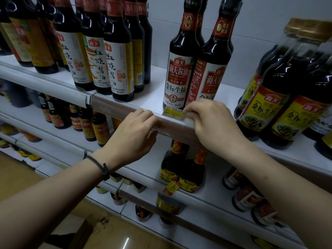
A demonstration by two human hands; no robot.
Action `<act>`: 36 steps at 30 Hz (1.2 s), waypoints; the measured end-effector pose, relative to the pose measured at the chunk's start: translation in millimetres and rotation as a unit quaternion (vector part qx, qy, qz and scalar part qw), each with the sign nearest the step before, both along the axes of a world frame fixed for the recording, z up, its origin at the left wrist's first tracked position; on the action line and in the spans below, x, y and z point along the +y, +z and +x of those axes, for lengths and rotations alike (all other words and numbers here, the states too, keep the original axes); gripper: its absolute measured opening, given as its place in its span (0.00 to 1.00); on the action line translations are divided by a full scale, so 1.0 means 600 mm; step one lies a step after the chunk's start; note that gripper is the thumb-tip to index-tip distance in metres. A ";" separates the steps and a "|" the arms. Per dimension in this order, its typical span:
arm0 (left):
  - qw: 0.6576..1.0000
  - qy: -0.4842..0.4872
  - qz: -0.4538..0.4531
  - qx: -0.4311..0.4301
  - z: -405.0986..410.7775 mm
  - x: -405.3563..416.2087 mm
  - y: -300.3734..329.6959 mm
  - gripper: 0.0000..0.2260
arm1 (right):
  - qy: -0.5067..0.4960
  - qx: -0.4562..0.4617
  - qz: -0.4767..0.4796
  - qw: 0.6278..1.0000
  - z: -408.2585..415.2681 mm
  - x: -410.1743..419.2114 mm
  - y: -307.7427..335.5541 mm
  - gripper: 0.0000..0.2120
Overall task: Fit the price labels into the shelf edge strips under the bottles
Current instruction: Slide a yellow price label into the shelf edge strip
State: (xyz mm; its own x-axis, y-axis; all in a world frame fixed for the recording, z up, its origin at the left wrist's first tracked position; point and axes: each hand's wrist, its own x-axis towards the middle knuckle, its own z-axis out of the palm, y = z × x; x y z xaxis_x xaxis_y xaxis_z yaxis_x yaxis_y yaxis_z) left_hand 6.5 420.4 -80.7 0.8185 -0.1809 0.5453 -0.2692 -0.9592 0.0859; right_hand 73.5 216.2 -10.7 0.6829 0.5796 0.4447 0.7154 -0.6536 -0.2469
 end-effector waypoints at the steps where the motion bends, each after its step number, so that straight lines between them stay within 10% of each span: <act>1: 1.000 -0.003 0.000 -0.005 -0.001 0.001 -0.001 0.08 | -0.002 0.014 0.000 1.000 0.000 0.002 -0.002 0.09; 36: 0.998 0.018 0.049 -0.023 0.018 -0.001 0.001 0.14 | -0.074 -0.059 -0.092 0.991 -0.006 0.016 -0.030 0.06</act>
